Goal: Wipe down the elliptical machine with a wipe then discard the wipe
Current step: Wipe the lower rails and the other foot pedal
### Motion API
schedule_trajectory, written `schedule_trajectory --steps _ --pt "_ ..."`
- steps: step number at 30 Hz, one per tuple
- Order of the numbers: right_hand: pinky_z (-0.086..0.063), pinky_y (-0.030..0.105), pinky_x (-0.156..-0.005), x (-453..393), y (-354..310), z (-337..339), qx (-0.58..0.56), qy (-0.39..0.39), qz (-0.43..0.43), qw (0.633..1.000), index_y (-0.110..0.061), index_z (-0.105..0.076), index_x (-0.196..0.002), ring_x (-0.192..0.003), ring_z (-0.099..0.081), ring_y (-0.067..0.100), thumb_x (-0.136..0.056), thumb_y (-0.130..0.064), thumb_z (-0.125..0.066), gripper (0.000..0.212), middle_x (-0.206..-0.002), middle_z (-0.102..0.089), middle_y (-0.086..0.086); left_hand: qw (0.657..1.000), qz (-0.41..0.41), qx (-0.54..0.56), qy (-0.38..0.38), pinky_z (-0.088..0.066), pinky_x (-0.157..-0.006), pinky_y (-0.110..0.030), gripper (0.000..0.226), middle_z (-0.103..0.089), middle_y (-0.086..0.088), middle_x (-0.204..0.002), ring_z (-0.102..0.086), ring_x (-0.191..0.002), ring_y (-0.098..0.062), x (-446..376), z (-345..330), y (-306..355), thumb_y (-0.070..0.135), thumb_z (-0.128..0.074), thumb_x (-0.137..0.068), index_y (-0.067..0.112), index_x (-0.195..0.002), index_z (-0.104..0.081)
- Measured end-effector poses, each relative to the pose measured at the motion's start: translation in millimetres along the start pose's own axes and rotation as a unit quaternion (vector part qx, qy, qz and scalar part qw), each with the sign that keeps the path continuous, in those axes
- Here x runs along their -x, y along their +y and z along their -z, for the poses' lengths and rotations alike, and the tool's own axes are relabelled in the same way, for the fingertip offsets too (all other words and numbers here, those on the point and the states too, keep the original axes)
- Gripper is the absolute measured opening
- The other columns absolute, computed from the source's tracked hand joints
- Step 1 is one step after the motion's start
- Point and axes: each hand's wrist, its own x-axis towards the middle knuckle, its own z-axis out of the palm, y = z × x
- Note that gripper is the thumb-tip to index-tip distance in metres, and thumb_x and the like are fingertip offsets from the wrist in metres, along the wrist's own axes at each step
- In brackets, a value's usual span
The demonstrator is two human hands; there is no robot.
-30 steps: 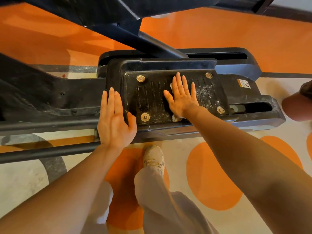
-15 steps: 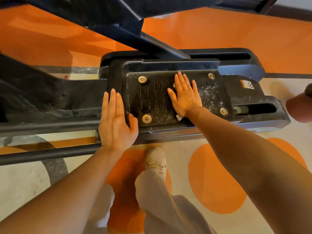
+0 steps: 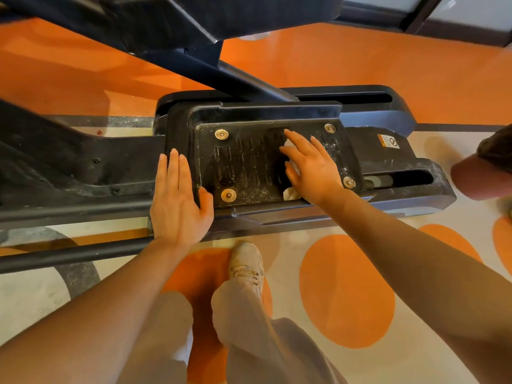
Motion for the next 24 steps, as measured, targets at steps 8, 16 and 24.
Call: schedule_trajectory --steps 8,16,24 --pt "0.001 0.048 -0.120 10.8 5.6 13.0 0.058 -0.032 -0.079 0.995 -0.017 -0.050 -0.139 -0.147 -0.024 0.023 -0.102 -0.030 -0.044 0.039 -0.158 -0.029 0.004 1.000 0.001 0.005 0.002 -0.041 -0.110 -0.053 0.070 -0.023 -0.017 -0.161 -0.013 -0.151 -0.031 0.3 0.3 0.0 0.038 -0.032 -0.093 -0.001 -0.152 -0.028" --pt "-0.048 0.037 -0.086 26.8 11.6 15.7 -0.072 -0.132 -0.172 0.973 -0.009 -0.056 -0.125 -0.112 -0.056 0.030 -0.102 -0.028 -0.044 0.032 -0.130 -0.056 0.011 1.000 0.000 0.007 0.002 -0.041 -0.109 -0.050 0.070 -0.022 -0.016 -0.161 -0.012 -0.151 -0.030 0.5 0.8 0.0 0.035 -0.034 -0.093 -0.002 -0.152 -0.027" --pt "-0.034 0.039 -0.112 34.5 5.1 27.7 -0.178 -0.123 -0.206 0.954 -0.009 -0.035 -0.149 -0.141 -0.035 0.031 -0.098 -0.005 -0.051 0.053 -0.161 -0.022 0.005 1.000 0.002 0.011 0.003 -0.041 -0.109 -0.051 0.070 -0.022 -0.016 -0.162 -0.012 -0.151 -0.030 0.6 -0.6 -0.5 0.035 -0.034 -0.093 -0.002 -0.152 -0.027"
